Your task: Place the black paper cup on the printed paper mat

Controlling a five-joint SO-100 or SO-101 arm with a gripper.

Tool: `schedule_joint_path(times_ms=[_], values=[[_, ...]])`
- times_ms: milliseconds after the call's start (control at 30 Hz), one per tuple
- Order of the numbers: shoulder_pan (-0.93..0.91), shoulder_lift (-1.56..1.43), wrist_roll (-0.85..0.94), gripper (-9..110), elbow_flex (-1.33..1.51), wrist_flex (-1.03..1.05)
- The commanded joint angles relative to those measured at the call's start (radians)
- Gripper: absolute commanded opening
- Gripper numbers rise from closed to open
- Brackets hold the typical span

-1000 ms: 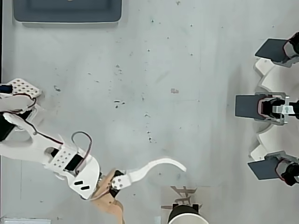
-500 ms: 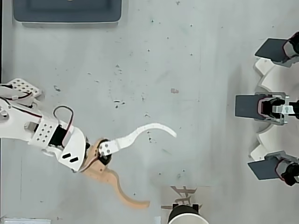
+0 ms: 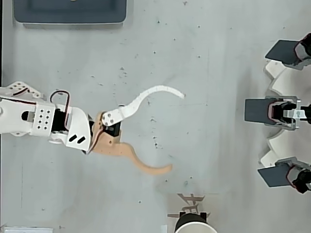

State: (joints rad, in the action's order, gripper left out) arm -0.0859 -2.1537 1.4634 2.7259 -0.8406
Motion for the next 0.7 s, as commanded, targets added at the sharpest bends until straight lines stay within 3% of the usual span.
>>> schedule_joint_path(times_ms=[0, 367, 667], values=[[0.052, -0.040, 0.011, 38, -0.018, -0.011], [0.170, 0.100, 0.067, 34, -0.043, 0.011], [0.169, 0.342, 0.078, 33, -0.287, 0.002]])
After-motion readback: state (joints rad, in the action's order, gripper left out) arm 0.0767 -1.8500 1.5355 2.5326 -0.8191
